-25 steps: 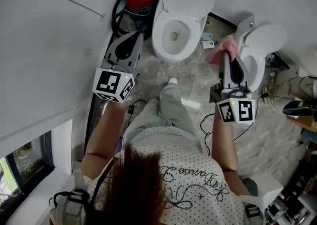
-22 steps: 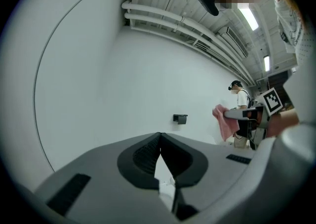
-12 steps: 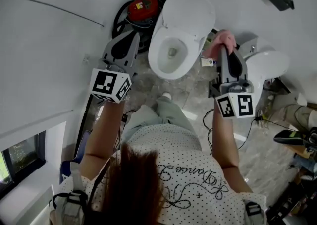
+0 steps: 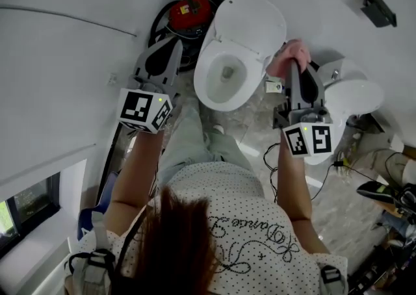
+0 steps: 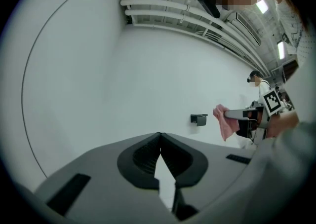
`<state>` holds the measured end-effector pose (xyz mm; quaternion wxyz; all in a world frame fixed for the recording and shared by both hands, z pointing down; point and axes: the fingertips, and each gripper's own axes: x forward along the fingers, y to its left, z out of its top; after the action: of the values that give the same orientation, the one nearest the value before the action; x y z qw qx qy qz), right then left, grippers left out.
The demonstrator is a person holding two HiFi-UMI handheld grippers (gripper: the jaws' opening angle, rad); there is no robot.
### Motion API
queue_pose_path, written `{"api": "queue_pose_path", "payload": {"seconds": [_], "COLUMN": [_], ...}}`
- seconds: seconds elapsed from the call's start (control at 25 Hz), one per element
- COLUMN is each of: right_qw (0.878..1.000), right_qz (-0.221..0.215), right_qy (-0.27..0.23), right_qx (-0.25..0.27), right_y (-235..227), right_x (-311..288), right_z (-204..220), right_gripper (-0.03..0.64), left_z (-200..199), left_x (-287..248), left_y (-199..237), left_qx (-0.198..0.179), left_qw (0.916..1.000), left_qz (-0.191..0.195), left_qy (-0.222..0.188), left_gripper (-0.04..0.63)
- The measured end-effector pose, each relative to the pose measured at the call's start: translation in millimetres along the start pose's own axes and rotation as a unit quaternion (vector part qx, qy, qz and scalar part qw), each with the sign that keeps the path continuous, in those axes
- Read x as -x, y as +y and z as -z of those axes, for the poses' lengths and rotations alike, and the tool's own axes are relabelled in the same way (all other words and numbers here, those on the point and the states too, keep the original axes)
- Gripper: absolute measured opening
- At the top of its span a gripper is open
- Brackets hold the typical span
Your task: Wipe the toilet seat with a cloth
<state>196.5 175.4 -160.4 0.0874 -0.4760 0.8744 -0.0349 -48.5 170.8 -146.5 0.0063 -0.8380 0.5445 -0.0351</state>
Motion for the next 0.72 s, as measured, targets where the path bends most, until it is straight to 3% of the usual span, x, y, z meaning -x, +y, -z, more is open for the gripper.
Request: {"api": "queue_pose_path", "payload": {"seconds": [0.32,0.72], "right_qw": [0.998,0.993], "right_qz": [0.058,0.12], "right_qy": [0.008,0.012], "right_qx": [0.013,0.01], "right_y": [-19,-21], "right_x": [-34,-127], "right_z": [15,30], "right_gripper": [0.044,0.044], "left_z": [13,24], "left_x": [-61,-156], "left_y": [32,90], "left_qx": [0.01,0.016], "left_qw": [0.9986,0.9899], "left_qz": [0.052,0.14], "left_qy": [-0.003,0.01], "left_gripper": [0.005,0.005]}}
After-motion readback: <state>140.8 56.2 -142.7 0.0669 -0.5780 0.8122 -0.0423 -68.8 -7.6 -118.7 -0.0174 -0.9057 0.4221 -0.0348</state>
